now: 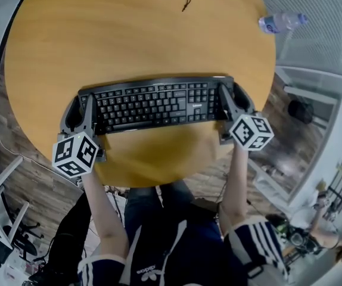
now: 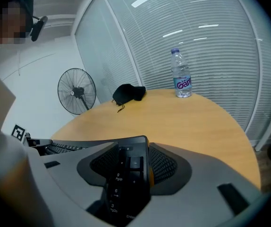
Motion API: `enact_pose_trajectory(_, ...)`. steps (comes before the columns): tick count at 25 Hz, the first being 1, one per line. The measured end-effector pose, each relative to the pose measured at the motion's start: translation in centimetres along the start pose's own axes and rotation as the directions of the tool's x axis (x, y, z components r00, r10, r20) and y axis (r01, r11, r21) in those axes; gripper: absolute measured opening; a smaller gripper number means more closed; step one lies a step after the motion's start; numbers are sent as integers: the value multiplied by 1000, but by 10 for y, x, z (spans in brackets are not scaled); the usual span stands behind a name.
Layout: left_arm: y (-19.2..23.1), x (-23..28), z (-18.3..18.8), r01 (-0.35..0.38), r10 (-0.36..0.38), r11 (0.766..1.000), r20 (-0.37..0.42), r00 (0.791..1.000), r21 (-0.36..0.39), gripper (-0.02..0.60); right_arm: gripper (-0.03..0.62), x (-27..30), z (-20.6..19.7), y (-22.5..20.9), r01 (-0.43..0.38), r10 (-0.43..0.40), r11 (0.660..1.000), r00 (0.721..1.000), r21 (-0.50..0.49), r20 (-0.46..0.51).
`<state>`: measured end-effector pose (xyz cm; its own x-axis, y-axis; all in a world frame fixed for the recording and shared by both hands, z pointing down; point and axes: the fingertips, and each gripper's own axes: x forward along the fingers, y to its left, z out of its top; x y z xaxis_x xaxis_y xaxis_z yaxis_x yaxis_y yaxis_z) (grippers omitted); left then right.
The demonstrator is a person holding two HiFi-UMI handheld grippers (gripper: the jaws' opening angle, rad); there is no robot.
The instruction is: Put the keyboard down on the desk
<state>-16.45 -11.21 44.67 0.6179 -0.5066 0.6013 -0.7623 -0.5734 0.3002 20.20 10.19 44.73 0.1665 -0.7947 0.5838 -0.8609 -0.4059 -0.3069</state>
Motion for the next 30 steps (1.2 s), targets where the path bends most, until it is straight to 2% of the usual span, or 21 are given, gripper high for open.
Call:
enact_pose_trajectory(4,1,3,-1,-28,29,999,-38,999,35,163,189,3,-3,0,23,-24,1000,999,-7,-47)
enact_pose_trajectory(15,2,6,0,-33,35,997,-21,999,66,163,189,6,-4,-4,30,-30,1000,998,-6,-52)
enact_pose_trajectory(20,2,-3,6,-46,46,990,-1,999,137,163,183,-3,7,-4,63,-65,993,998,-102,-15)
enact_pose_trajectory(23,1,-10,15,-47,42,987,35,998,155,161,172,-11,22,-1,67,-63,991,997,-114,33)
enact_pose_trajectory(26,-3,-14,25,-45,35,984,59,998,172,142,98,-18,37,4,81,-70,987,994,-138,80)
enact_pose_trajectory(30,-7,-18,36,-67,48,979,97,994,193,42,19,-19,41,14,61,-47,986,994,-155,94)
